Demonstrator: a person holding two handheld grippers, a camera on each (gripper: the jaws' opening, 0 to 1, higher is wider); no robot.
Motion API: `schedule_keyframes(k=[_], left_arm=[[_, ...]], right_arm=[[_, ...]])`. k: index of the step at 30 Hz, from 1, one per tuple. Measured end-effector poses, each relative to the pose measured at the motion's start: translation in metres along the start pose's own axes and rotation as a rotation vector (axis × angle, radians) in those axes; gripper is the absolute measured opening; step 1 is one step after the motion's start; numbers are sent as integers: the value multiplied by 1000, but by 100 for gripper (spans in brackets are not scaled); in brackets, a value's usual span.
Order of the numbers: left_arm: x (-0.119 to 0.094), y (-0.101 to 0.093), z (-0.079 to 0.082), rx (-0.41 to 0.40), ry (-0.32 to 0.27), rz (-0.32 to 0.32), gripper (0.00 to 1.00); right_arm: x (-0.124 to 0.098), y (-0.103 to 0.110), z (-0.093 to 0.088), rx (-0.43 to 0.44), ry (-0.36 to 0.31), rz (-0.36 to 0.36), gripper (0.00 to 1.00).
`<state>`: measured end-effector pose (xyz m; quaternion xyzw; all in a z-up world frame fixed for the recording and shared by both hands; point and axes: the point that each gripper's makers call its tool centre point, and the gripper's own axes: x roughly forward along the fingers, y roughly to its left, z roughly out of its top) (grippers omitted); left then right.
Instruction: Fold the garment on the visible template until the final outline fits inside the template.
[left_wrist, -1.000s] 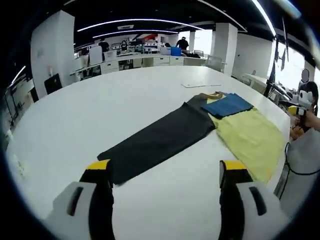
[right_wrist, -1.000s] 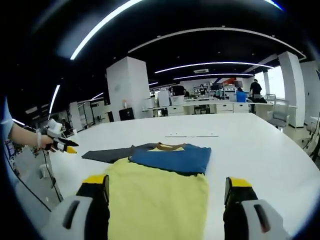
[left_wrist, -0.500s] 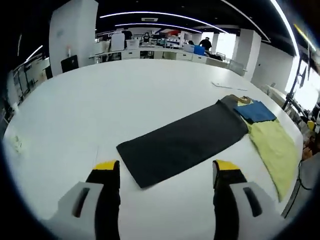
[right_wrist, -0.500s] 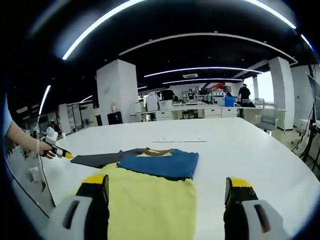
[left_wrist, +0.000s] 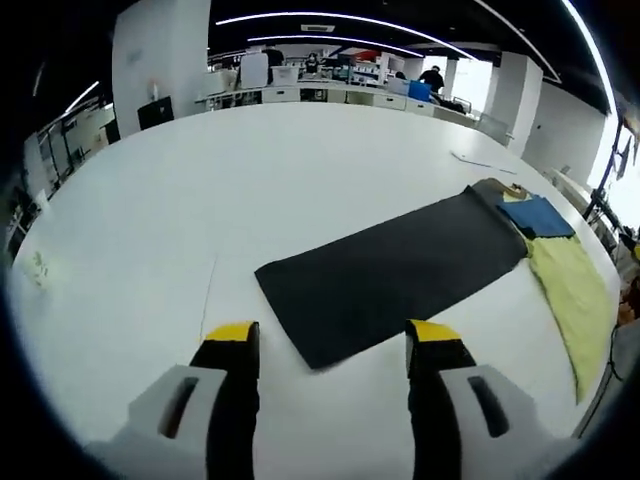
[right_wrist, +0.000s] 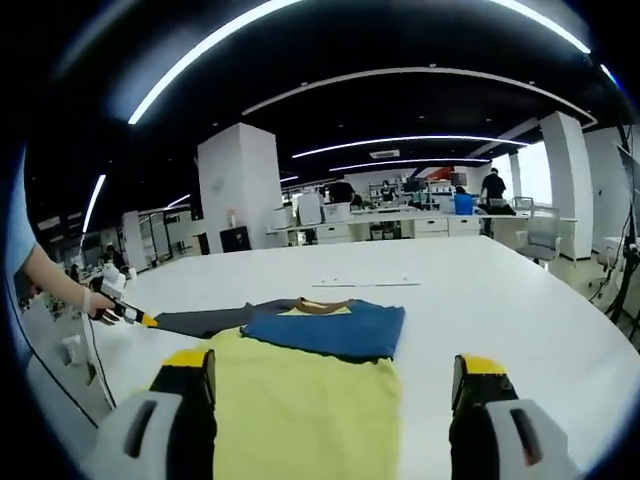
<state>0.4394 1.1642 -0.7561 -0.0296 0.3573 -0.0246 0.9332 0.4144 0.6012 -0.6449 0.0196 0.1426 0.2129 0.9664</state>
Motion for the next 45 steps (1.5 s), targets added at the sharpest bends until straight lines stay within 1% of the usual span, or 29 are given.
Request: schedule_keyframes(k=[1,2,4,6,8,10,12,15,16,17,20,22,25,26,29,31,34,36,39,41,43,44,45], left_arm=[[0,1,-1,-2,6,4,54],[-1,2,0,16,-6,15,52],[-1,2,-1,1,-2,17,50],[0,4,-1,8,-1,24,48],[1,6,-1,29,4,38,46],[2,7,1,25,-1,47,45],[4,10,2,22,0,61,43],[5,15,4,17,2,85,38],[6,16,5,8,2,90,35],[6,18,5,10,3,101,30],[10,15,7,0,12,92,14],[11,14,8,7,16,87,11],[11,14,7,-3,25,82,2],[12,13,8,-17,27,83,2],[9,12,7,-12,26,78,1],[5,10,11,-13,17,74,1],[-2,4,23,-8,-6,53,0],[-8,0,38,-5,-41,42,0],[-19,-11,67,-14,-117,11,0],[-24,-19,82,-17,-147,-6,0],[-28,-27,92,-10,-166,-19,0],[-30,-35,98,-4,-177,-30,0],[-31,-39,101,-4,-183,-39,0]], right_arm=[[0,0,-1,-2,5,0,100],[0,0,-1,-2,6,2,100],[0,0,-1,-2,8,6,100],[-1,-1,-4,-23,27,8,100],[-3,-3,-7,-43,40,2,100],[-5,-5,-4,-29,36,-10,100],[-7,-7,-3,-62,36,-31,100],[-7,-10,-8,-60,58,-40,100],[-8,-11,-10,-65,70,-48,100],[-7,-11,-9,-64,65,-47,99],[-7,-11,-8,-57,60,-45,99],[-6,-13,-12,-54,70,-44,98],[-5,-14,-11,-44,69,-42,97],[-5,-15,-12,-43,69,-43,97],[-5,-17,-13,-47,71,-47,96],[-5,-19,-13,-43,67,-50,96],[-5,-21,-14,-36,71,-51,96],[-5,-20,-14,-37,67,-47,95],[-3,-16,-14,-46,67,-26,95],[-2,-14,-13,-48,64,-16,95],[0,-12,-12,-42,58,-5,95],[1,-11,-13,-36,61,-3,95],[2,-10,-14,-18,60,5,95]])
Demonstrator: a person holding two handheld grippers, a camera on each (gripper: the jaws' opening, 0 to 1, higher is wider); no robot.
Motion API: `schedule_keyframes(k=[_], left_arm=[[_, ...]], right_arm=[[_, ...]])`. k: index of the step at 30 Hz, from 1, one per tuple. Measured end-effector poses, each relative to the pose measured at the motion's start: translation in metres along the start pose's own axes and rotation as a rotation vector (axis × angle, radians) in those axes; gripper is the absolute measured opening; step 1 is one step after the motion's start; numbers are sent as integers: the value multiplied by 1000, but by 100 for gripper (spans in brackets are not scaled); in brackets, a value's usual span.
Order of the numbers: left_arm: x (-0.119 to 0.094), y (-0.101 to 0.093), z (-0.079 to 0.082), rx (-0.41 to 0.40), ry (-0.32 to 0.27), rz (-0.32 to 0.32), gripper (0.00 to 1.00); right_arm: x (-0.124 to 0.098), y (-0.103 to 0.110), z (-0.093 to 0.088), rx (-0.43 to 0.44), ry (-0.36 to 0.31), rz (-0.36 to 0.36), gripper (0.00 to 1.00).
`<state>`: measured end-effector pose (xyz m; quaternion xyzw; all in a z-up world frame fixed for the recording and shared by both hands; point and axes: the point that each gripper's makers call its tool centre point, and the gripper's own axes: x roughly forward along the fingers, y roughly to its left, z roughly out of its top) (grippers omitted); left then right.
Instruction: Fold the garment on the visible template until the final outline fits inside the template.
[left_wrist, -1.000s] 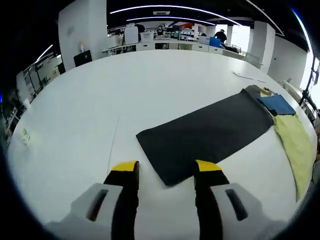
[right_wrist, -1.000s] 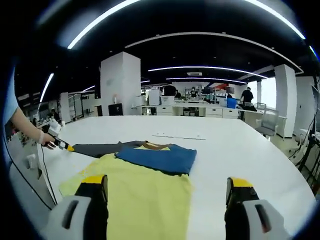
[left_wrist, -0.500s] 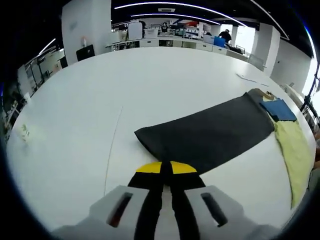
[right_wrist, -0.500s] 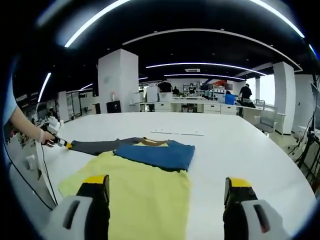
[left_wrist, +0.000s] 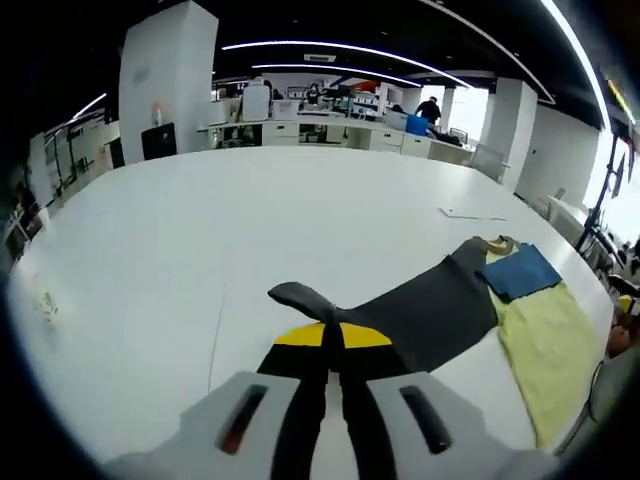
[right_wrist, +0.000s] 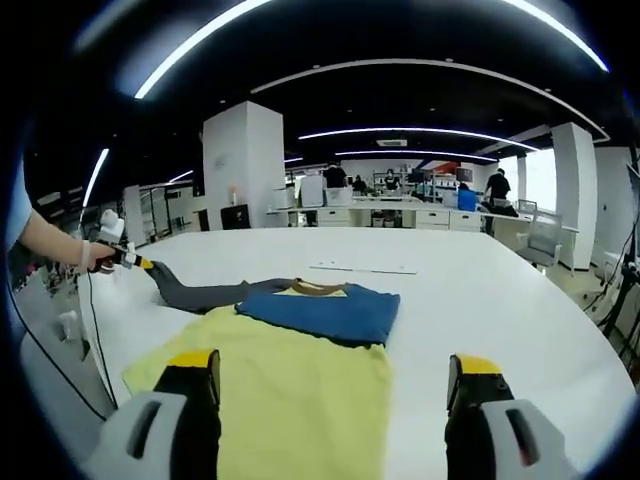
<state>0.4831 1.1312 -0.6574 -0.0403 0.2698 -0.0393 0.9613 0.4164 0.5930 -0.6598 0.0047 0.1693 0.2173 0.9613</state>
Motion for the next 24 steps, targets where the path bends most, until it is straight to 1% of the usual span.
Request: schedule_keyframes(k=[1,3,4,6,9,10,13,14,15,18,24], left_arm=[[0,-5,3,-2,-6,-8,0],[0,-19,10,-7,-17,-29,0],[0,-28,13,-20,-26,-47,0],[2,-40,17,-23,-30,-62,0],[8,-55,19,-17,-32,-82,0],[10,-63,21,-20,-37,-92,0],[14,-80,23,-24,-36,-109,0],[15,-82,24,-24,-37,-112,0],[17,-89,25,-21,-39,-118,0],[21,-105,28,-13,-38,-128,0],[34,-135,41,-27,-39,-135,0]], right_arm=[[1,3,1,10,-4,11,95],[2,7,-1,-30,10,27,95],[2,8,-2,-34,13,29,95],[2,12,1,-5,-2,51,95],[0,12,3,-12,-6,54,94],[-2,13,3,-3,-12,68,94],[-4,13,1,23,-7,81,93],[-6,12,0,27,-7,87,93],[-7,11,-1,26,-6,90,93],[-13,5,-1,57,-20,103,93],[-22,-19,-5,64,-21,92,93]])
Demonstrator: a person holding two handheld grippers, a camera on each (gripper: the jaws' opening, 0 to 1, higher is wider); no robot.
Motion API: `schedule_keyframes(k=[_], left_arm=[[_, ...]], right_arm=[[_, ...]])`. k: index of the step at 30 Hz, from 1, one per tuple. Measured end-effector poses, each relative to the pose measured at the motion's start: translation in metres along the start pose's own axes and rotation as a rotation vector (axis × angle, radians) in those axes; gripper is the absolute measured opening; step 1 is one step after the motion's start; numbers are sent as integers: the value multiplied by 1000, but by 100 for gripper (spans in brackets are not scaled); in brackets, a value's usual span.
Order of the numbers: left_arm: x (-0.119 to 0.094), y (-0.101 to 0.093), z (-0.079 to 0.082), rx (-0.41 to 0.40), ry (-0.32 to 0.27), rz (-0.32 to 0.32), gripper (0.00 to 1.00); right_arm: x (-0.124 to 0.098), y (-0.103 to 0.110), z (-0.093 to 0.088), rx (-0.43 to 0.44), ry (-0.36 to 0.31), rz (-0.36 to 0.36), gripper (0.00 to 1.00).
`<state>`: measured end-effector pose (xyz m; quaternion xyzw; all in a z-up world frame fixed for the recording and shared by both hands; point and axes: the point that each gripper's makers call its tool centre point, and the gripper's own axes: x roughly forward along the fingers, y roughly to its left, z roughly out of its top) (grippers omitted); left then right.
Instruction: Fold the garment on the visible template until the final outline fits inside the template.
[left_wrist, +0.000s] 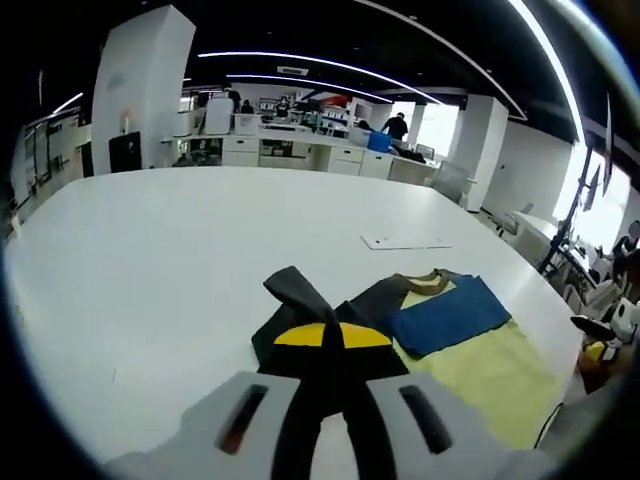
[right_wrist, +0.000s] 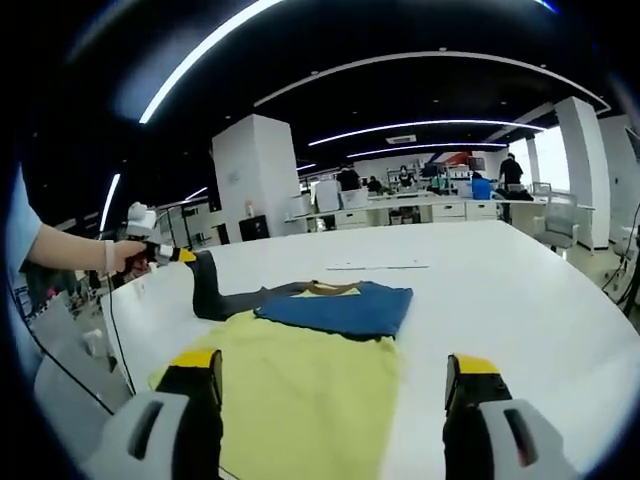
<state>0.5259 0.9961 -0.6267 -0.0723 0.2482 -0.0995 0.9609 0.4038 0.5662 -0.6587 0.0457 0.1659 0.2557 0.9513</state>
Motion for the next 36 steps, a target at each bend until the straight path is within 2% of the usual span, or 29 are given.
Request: schedule_keyframes(k=[9,19,24,28,36], left_arm=[[40,-65,24,-1,-28,-75,0],[97,-163,32,27,-27,-212,0],[116,-193,28,30,-13,-255,0],[129,-216,24,-1,-5,-295,0],[163,-260,-5,-6,56,-351,0]], right_arm=[[-14,-32,-8,-3,9,-2,93],[-20,-61,-15,7,12,-29,93],[-17,-67,-17,17,9,-31,93],[-14,-70,-20,21,12,-31,93],[-13,-71,-28,24,38,-19,93]])
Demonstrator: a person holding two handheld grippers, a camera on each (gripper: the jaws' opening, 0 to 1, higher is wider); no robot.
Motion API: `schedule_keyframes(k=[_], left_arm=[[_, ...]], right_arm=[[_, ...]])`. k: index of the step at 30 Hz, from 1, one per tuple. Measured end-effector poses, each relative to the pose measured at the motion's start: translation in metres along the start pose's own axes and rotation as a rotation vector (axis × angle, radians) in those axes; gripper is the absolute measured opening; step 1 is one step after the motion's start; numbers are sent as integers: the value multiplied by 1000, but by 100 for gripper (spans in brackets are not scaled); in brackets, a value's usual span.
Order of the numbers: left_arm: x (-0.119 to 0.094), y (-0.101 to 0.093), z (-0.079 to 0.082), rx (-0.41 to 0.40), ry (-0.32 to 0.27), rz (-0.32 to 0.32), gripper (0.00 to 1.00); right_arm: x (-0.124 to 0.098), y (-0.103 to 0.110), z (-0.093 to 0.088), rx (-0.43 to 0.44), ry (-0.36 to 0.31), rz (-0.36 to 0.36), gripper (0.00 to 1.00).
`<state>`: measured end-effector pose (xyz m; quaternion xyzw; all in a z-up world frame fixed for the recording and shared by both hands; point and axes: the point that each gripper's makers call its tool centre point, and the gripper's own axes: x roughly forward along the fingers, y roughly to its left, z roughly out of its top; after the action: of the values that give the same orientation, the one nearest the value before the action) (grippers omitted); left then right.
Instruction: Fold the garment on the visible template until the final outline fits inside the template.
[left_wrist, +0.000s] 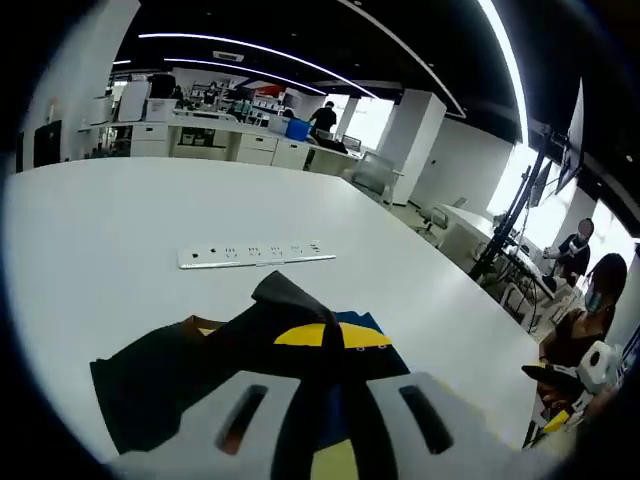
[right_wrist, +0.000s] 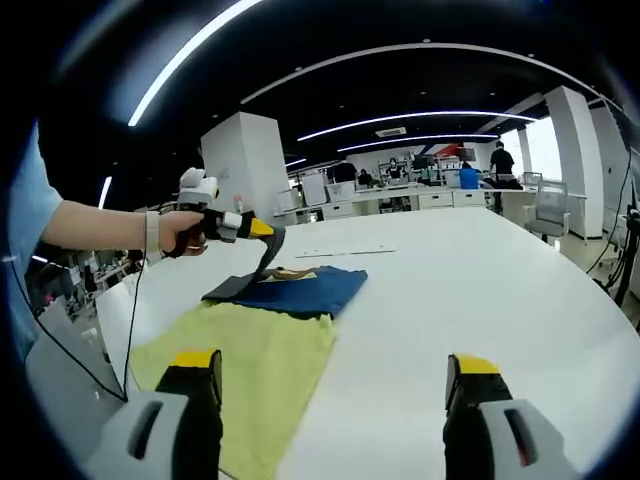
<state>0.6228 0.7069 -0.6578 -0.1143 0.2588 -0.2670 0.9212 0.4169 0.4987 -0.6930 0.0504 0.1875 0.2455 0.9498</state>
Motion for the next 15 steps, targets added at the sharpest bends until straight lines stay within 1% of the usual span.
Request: schedule_keyframes(k=[6,11,13,15], left_arm=[[26,-14,-22,-11,50,-28,0],[38,-24,-42,-6,91,-58,0],[40,-28,-51,-18,106,-71,0],[43,-31,-60,-6,127,-82,0]], right_arm=[[-4,-9,-9,19,14,-22,93],[-4,-11,-13,36,20,-35,93],[-3,-10,-14,40,22,-35,93],[-1,-9,-15,42,24,-34,93]])
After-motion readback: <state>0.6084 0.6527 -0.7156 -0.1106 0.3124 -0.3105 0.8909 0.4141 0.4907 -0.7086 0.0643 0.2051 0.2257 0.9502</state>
